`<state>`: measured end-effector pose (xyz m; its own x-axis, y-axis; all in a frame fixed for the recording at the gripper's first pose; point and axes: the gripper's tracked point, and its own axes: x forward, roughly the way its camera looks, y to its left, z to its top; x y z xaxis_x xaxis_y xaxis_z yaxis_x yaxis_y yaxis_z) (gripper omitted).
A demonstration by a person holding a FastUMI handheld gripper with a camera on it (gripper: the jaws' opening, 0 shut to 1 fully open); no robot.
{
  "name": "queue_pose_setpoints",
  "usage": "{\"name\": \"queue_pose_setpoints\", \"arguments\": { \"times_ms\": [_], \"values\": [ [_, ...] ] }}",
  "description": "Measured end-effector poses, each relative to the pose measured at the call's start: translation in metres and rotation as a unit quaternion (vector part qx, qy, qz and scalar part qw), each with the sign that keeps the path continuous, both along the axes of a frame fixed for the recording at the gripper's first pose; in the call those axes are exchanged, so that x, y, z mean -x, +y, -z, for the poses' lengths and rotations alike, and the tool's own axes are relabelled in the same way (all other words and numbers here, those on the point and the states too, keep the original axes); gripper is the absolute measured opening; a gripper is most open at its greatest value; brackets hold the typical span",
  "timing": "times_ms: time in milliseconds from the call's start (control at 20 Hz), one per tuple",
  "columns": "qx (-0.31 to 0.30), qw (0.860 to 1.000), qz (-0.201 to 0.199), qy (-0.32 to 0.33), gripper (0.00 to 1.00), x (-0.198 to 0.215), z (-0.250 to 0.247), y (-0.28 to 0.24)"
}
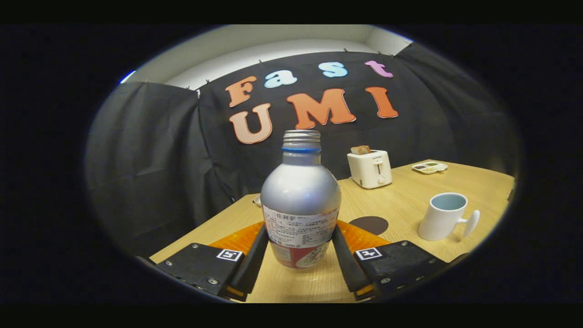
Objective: Take the bottle from table, then pour the juice into the cup, finally place the bottle on the coaster
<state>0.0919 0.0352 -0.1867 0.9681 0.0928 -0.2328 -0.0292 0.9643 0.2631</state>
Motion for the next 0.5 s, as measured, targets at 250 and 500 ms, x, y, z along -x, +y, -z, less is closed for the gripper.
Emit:
{"name": "queue_pose_setpoints", "arguments": {
  "times_ms": [250, 500],
  "values": [
    [-0.087, 0.996, 0.016, 0.005, 0.75, -0.014, -0.01, -0.02],
    [-0.173, 0.985, 0.015, 0.021, 0.75, -0.022, -0.005, -0.016]
  ]
}}
